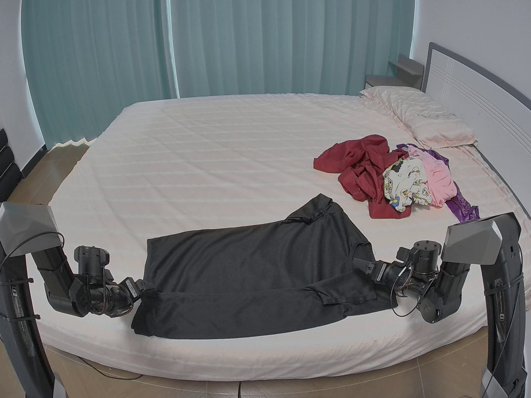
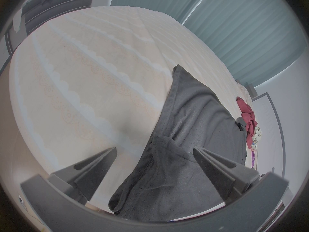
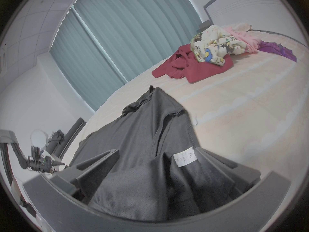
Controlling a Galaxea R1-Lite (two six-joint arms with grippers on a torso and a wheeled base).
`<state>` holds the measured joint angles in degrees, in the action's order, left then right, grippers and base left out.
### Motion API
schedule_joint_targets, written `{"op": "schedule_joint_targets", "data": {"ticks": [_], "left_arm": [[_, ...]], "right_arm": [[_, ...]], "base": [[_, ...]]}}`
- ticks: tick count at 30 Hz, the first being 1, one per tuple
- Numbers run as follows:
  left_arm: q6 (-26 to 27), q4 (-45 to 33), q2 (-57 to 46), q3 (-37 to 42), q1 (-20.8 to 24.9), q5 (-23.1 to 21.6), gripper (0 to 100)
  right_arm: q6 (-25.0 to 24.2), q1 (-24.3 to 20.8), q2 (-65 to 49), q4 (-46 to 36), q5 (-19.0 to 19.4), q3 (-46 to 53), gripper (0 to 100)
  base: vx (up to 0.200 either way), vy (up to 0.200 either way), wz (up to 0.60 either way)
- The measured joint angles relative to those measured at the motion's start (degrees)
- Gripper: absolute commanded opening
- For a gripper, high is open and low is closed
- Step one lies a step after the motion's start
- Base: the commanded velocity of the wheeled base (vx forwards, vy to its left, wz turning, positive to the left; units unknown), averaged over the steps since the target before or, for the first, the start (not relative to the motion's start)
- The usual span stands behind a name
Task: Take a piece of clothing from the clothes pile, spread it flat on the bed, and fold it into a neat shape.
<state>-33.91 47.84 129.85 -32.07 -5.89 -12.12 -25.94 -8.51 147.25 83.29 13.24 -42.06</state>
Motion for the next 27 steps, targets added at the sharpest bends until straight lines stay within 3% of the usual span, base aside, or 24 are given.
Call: {"op": "schedule_joint_targets", "data": {"ticks": [4, 12, 16, 19, 24, 27], "left_arm": [[-0.3, 0.1, -0.2, -0.2, -1.0, -2.0, 100], [-4.7, 0.0, -2.3, -0.6, -4.1, -11.8, 100], [-5.7, 0.1, -3.1, -0.8, -4.8, -12.3, 100], [-6.0, 0.2, -3.5, -0.8, -4.9, -12.3, 100], [-6.2, 0.3, -3.7, -0.8, -4.9, -12.3, 100], [-6.2, 0.4, -3.7, -0.8, -4.9, -12.3, 100]], "right_arm": [[-6.0, 1.3, -1.5, -0.3, -0.4, 0.5, 100], [-19.3, -0.4, -9.5, -5.6, -3.1, 6.6, 100], [-21.2, -2.4, -12.2, -9.6, -5.0, 8.0, 100], [-24.1, -5.4, -13.5, -14.6, -8.8, 8.5, 100], [-31.8, -10.7, -14.3, -15.6, -14.5, 9.9, 100], [-33.3, -12.7, -14.3, -15.5, -15.5, 11.3, 100]], "base": [[0.000, 0.000, 0.00], [0.000, 0.000, 0.00], [0.000, 0.000, 0.00], [0.000, 0.000, 0.00], [0.000, 0.000, 0.00], [0.000, 0.000, 0.00]]}}
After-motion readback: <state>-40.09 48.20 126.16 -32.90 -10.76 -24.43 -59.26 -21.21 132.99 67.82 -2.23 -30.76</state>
